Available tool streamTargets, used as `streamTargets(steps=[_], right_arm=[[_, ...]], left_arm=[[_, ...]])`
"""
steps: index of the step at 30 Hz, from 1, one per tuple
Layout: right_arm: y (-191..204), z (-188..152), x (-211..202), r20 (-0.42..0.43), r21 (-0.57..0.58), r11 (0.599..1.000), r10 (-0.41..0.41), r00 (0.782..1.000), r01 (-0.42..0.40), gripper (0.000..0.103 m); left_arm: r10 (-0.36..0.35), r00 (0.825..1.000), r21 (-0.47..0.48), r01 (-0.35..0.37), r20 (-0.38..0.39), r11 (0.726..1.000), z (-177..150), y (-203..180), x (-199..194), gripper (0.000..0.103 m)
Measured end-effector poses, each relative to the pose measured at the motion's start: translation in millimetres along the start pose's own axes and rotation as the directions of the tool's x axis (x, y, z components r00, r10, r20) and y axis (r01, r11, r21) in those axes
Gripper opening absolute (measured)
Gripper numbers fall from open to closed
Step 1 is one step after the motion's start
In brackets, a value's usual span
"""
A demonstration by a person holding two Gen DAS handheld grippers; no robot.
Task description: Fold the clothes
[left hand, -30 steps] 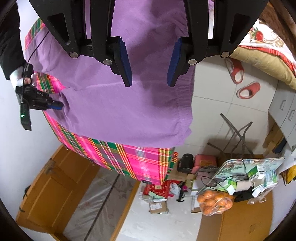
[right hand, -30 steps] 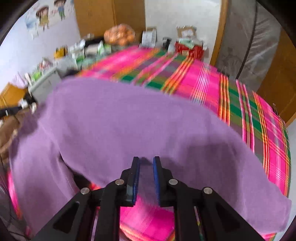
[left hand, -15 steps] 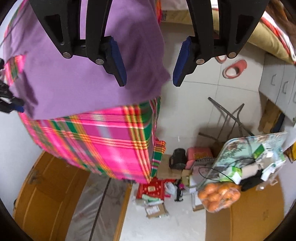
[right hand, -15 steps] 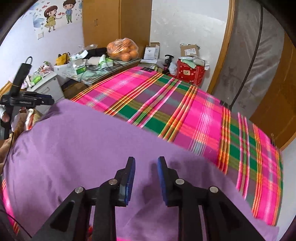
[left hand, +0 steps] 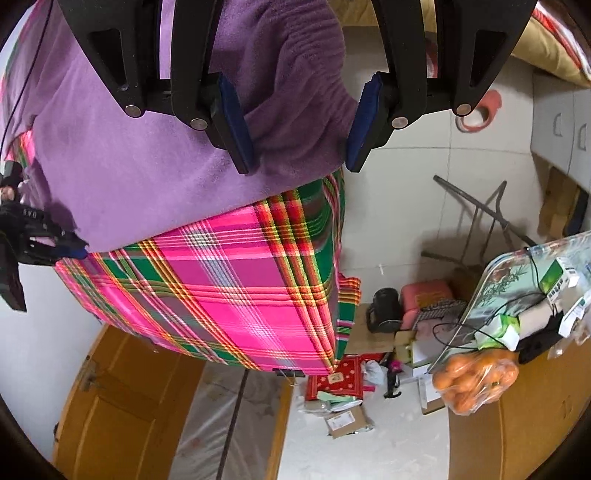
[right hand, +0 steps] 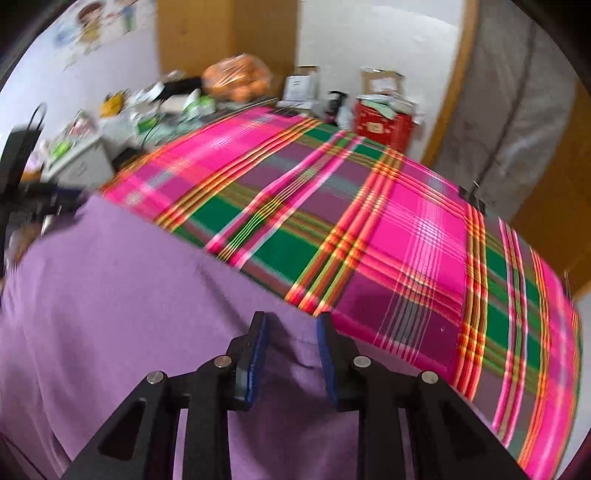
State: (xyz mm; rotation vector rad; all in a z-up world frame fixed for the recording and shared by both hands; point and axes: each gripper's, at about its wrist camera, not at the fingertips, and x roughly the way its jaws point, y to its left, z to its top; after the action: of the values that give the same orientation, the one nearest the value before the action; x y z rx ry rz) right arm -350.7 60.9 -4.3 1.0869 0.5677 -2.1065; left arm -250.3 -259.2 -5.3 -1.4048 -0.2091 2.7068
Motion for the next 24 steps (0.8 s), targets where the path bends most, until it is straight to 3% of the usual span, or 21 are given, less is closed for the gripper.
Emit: streamTargets(steps=[5, 10, 11, 12, 13, 15, 17, 18, 19, 21, 24], right_arm=[[-7, 8, 4, -0.037, -0.008, 0.999, 0.038, 0.999, -0.038, 0.036], [-18, 19, 11, -0.122, 0.011, 0.993, 0.115, 0.986, -0.115, 0.037], [-19, 22, 12, -0.145, 0.009, 0.992, 0.124, 0.982, -0.124, 0.033], [-18, 26, 13, -0.167, 0.004, 0.990, 0.141, 0.976, -0.142, 0.018], [-14, 29, 13, -0.174, -0.012, 0.989, 0.141, 0.975, -0.145, 0.009], [-6, 30, 11, -0.167, -0.065, 0.992, 0.099, 0.981, -0.111, 0.004], [-3, 33, 7, -0.127, -0.072, 0.996, 0.050, 0.991, -0.059, 0.004], [-5, 36, 2, -0.080, -0.056, 0.998, 0.021, 0.997, -0.026, 0.003], [-8, 39, -3, -0.037, -0.037, 0.999, -0.009, 0.999, 0.008, 0.003], [-12, 44, -8, 0.021, 0.002, 0.998, -0.070, 0.997, 0.069, 0.000], [-12, 45, -5, 0.007, 0.026, 0.994, -0.111, 0.994, 0.111, 0.000]], left_arm=[[-0.050, 0.999, -0.014, 0.050, -0.006, 0.999, 3, 5, 4, 0.054], [-0.094, 0.995, -0.050, 0.093, -0.017, 0.994, 3, 8, 7, 0.054], [-0.100, 0.995, -0.053, 0.099, -0.019, 0.994, 3, 7, 7, 0.054], [-0.105, 0.994, -0.053, 0.103, -0.019, 0.993, 2, 7, 7, 0.049], [-0.104, 0.994, -0.045, 0.103, -0.017, 0.994, 2, 5, 6, 0.046], [-0.098, 0.995, -0.029, 0.098, -0.012, 0.995, 2, 2, 4, 0.042], [-0.054, 0.999, -0.013, 0.054, 0.007, 0.998, 3, 0, 0, 0.028], [-0.038, 0.999, -0.017, 0.038, 0.020, 0.999, 4, 2, -3, 0.013], [-0.030, 0.999, -0.031, 0.031, 0.036, 0.999, 5, 5, -5, 0.010], [0.001, 0.998, -0.042, 0.001, 0.055, 0.999, 6, 6, -5, 0.009], [0.057, 0.996, -0.029, -0.055, 0.073, 0.998, 5, 0, -4, 0.009]])
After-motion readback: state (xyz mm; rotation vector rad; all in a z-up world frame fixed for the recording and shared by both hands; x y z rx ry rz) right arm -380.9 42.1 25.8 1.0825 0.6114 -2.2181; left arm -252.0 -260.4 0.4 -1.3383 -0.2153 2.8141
